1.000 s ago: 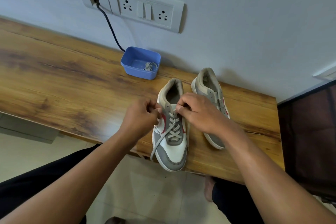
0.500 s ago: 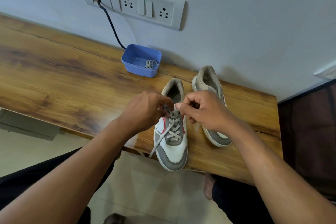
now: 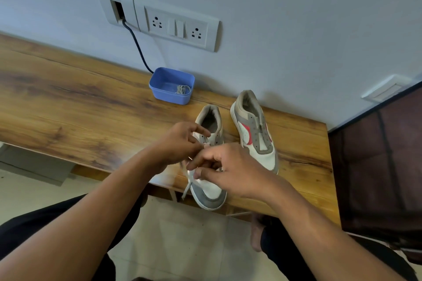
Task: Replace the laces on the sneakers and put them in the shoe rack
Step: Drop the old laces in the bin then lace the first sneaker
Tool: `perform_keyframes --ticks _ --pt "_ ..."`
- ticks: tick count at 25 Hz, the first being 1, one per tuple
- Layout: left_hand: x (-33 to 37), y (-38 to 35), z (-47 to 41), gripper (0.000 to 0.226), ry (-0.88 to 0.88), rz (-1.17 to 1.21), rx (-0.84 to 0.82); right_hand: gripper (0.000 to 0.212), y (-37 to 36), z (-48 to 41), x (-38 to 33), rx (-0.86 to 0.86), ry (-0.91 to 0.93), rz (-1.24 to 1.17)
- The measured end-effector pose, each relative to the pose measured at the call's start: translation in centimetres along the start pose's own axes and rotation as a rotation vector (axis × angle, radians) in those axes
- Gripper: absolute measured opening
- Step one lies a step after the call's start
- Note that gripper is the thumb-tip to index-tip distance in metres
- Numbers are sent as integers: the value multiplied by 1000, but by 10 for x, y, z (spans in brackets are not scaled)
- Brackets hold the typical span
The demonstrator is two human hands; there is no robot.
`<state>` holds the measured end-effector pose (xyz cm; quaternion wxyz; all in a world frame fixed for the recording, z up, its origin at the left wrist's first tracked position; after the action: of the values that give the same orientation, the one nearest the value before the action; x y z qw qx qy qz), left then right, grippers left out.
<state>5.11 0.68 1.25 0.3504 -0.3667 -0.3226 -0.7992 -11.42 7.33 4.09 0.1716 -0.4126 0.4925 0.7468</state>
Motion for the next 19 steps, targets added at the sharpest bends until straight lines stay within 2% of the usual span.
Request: perform_keyframes --ticks 2,3,5,7,9,10,12,16,19 --pt "-8 12 1 13 29 -36 85 8 0 4 11 94 -65 84" --pt "-13 21 0 6 50 -144 159 13 2 5 19 171 -127 109" --pt "-21 32 -4 11 83 -526 260 25 2 3 33 280 -272 60" --pt "-23 32 -7 16 116 -688 238 43 -9 -4 33 304 -370 6" --pt "-23 28 -10 14 136 -712 192 61 -23 -12 30 317 -412 139" --pt "-22 26 -13 11 138 -732 192 61 -27 -15 29 331 -433 226" --pt "-22 24 -18 11 128 -794 205 47 -27 -21 27 333 -460 303" --pt "-22 19 -22 17 108 -915 189 20 2 -21 20 156 -526 -5" --pt "-16 18 -19 17 68 -953 205 14 41 -10 16 51 -546 12"
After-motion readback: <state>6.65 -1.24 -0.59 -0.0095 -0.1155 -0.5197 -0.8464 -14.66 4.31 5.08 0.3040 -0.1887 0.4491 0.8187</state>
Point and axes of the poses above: each hand's wrist, its own z-axis away from the middle knuckle, its own y-axis out of the back of the hand, x = y × z, the point moved 1 cm from there along -z, towards the middle knuckle, and after that the axes turned 7 degrees about y, right-handed, at the moved point
